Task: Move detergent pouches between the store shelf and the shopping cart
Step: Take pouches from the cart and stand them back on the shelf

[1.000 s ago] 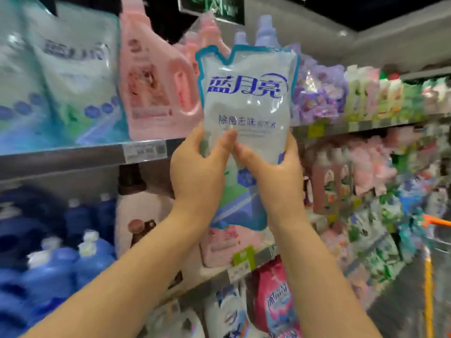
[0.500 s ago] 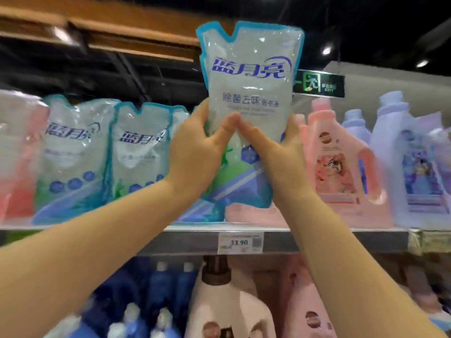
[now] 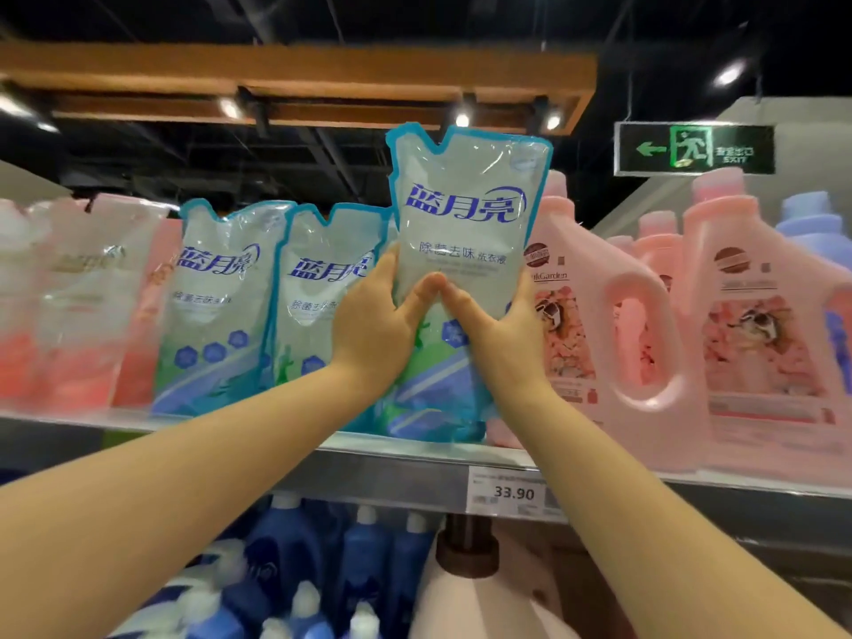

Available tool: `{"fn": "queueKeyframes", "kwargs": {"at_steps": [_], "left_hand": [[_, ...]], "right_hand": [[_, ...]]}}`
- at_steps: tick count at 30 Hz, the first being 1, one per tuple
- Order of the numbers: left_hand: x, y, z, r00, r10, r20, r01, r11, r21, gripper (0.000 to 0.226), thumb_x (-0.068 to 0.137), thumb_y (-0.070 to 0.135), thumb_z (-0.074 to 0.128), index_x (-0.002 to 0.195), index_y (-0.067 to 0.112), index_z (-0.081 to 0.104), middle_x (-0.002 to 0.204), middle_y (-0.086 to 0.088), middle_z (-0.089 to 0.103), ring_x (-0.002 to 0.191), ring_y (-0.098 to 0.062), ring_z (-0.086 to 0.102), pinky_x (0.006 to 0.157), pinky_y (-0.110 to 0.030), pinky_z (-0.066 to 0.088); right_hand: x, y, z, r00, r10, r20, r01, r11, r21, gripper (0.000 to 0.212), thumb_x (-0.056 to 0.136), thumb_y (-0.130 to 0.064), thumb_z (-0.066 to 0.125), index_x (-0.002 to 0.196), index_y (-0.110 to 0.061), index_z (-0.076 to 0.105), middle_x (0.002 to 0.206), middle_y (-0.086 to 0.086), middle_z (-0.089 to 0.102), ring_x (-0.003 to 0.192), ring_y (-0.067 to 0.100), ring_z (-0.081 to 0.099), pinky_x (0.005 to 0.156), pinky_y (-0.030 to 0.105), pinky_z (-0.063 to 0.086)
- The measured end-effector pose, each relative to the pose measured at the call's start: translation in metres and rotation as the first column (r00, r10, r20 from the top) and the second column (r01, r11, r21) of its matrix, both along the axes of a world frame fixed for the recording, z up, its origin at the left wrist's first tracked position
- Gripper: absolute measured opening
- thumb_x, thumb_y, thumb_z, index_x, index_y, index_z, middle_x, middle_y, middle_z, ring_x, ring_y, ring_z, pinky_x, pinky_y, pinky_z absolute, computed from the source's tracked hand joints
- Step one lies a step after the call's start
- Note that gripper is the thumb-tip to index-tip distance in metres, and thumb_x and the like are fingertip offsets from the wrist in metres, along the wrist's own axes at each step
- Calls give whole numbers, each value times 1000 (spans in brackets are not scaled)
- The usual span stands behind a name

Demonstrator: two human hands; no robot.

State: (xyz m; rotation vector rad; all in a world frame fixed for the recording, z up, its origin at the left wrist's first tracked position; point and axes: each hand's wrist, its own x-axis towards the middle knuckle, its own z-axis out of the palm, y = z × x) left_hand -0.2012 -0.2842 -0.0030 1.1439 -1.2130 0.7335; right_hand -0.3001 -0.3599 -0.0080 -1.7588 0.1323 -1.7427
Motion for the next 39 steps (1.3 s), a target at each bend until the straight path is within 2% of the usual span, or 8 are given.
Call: {"fn": "queueKeyframes", "kwargs": {"at_steps": [8, 14, 21, 24, 27, 31, 33, 39], "left_hand": [[5, -3, -20, 999, 1, 53, -1, 1000, 0, 65, 90, 58, 38, 132, 9, 42, 116, -4, 64, 99, -25, 61, 75, -25, 41], [10, 0, -25, 999, 35, 36, -41, 985, 169, 57, 92, 47, 37, 134, 8, 33, 119, -11, 62, 101, -35, 59, 76, -37, 41], [14, 8, -26, 998, 50, 49, -62, 960, 273, 66, 91, 48, 38, 142, 9, 21, 119, -18, 60, 102, -39, 58, 78, -40, 41], [19, 17, -28, 998, -64, -2, 62, 948, 313, 73, 86, 54, 38, 144, 14, 17, 125, -14, 57, 107, -36, 57, 86, -44, 46], [23, 25, -32, 981, -173, -92, 196, 894, 403, 80, 87, 48, 50, 148, 23, 4, 136, -8, 51, 116, -30, 54, 96, -40, 44], [25, 38, -41, 970, -229, -78, 227, 751, 620, 122, 71, 42, 74, 143, 32, -24, 138, 4, 47, 120, -16, 52, 96, -21, 37], [26, 41, -40, 972, -225, -60, 207, 716, 667, 128, 69, 39, 77, 140, 33, -30, 143, 2, 43, 116, -15, 52, 90, -16, 34], [26, 38, -37, 973, -227, -37, 196, 735, 649, 128, 71, 31, 78, 140, 32, -29, 141, -5, 47, 100, -16, 56, 84, -19, 40]], "right_hand": [[4, 2, -17, 989, -130, -64, 129, 991, -23, 82, 68, -50, 76, 136, -26, 37, 120, -4, 56, 105, 9, 57, 86, 23, 47], [1, 3, -20, 959, -172, -225, 186, 982, 41, 103, 51, -74, 65, 136, -27, 34, 124, 0, 55, 113, 18, 56, 98, 41, 47], [-4, 15, -24, 921, -248, -299, 283, 956, 78, 116, 47, -81, 62, 142, -26, 26, 130, 0, 52, 118, 21, 54, 100, 45, 45], [-8, 23, -24, 908, -279, -314, 316, 946, 73, 107, 58, -74, 64, 145, -26, 22, 136, 1, 45, 122, 21, 48, 105, 42, 40], [-15, 26, -25, 909, -255, -331, 289, 956, 57, 91, 78, -50, 67, 148, -23, 16, 141, 2, 35, 118, 10, 42, 98, 26, 35], [-26, 24, -29, 856, -230, -463, 273, 961, 28, 117, 53, -56, 78, 148, -28, 15, 146, 0, 36, 129, 15, 42, 109, 38, 37], [-34, 25, -32, 793, -209, -572, 267, 964, 17, 128, 41, -57, 79, 146, -38, 10, 146, -3, 35, 131, 18, 41, 109, 42, 38], [-35, 22, -37, 759, -292, -582, 308, 948, -73, 126, 57, -36, 87, 150, -31, 1, 151, -4, 26, 136, 16, 32, 112, 38, 33]]}}
